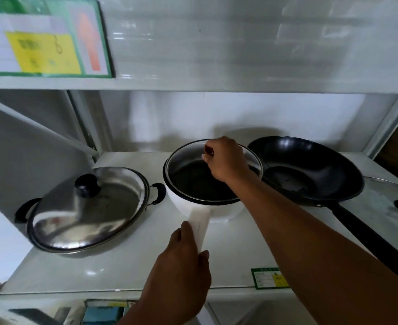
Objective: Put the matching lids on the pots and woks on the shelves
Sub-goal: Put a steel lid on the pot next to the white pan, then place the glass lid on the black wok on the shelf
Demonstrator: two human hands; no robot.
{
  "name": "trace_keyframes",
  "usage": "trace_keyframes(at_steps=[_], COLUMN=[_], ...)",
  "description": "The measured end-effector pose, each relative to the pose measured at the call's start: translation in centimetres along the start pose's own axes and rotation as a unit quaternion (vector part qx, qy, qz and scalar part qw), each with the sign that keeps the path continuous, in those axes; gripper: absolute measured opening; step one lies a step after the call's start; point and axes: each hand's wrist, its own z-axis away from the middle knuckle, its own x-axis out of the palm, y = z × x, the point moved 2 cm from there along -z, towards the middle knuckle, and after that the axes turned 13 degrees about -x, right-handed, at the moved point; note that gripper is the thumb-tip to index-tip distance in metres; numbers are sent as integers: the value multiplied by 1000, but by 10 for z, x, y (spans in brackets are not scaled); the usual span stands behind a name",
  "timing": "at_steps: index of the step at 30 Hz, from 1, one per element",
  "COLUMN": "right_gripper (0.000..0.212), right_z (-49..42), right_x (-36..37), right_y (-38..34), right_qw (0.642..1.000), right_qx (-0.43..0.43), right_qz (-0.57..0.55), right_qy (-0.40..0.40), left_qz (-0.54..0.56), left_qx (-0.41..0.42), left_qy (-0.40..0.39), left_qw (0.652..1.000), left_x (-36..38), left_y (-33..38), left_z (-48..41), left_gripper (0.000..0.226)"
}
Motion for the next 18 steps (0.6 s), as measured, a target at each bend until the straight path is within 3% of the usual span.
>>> trace_keyframes(at_steps=[10,15,18], right_gripper=[21,19,24], right_z=[5,7,19], right_x=[0,5,1], right_y=[-4,-7,-13], right_qw=[1000,1000,1000], right_qx=[-12,26,24], right_qz=[14,6,7], right_qy=[2,10,7], left_qz=[-31,-91,-157], left_qx=[0,5,22], left_qy=[-15,-20,16], left_qw=[999,996,987], left_x=[0,3,5], left_y=[3,6,19], left_z=[2,-2,1], left_gripper=[66,70,69])
